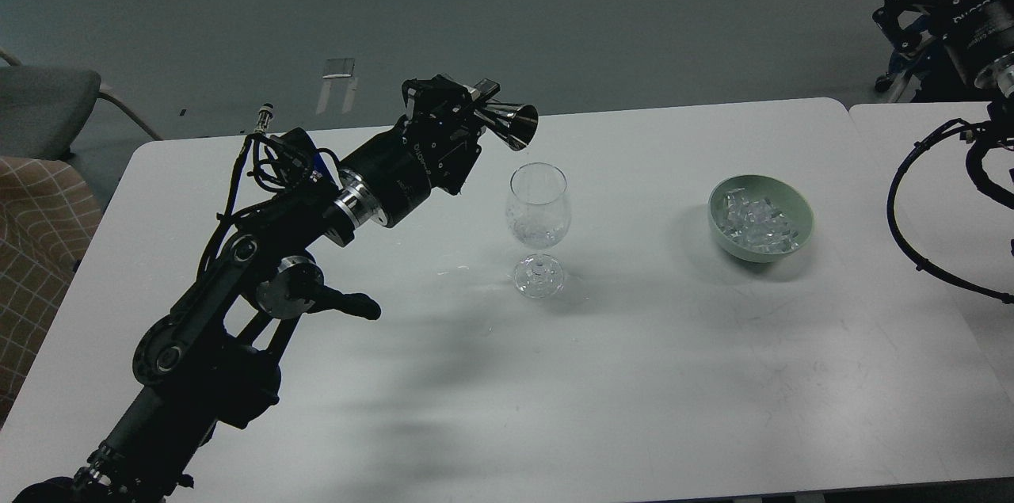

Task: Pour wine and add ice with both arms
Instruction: 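Keep the jigger tipped over the glass rim to pour, then bring the jigger upright back down toward its starting spot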

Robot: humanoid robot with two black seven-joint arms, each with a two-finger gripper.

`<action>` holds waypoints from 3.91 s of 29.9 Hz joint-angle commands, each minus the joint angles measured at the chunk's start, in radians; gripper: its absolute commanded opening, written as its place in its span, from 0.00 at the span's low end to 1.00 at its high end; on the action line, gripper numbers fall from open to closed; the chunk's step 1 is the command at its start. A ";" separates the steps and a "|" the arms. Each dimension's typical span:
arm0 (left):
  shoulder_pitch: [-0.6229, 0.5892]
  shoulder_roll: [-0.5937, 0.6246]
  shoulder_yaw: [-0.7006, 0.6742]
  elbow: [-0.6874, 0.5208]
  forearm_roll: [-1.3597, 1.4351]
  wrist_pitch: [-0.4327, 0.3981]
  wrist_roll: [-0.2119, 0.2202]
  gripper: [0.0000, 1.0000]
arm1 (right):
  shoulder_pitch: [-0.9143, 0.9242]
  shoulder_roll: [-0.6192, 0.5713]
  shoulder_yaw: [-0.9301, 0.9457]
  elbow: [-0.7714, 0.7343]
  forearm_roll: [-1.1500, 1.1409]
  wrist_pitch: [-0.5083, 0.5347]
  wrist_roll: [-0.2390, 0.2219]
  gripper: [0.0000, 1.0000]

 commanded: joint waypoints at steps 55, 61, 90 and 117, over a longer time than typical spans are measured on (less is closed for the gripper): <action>-0.046 0.057 0.072 -0.059 0.368 -0.007 -0.045 0.00 | -0.017 -0.009 0.001 0.009 0.000 0.001 0.000 1.00; -0.046 0.055 0.038 -0.060 0.287 -0.006 -0.044 0.00 | -0.017 -0.011 0.001 0.017 0.000 0.000 0.000 1.00; 0.238 0.089 -0.584 0.179 -0.706 0.002 -0.041 0.00 | -0.040 -0.037 -0.013 0.022 -0.005 -0.006 0.000 1.00; 0.118 0.025 -0.492 0.665 -0.805 0.038 -0.053 0.00 | -0.081 -0.054 -0.015 0.037 -0.005 -0.023 0.000 1.00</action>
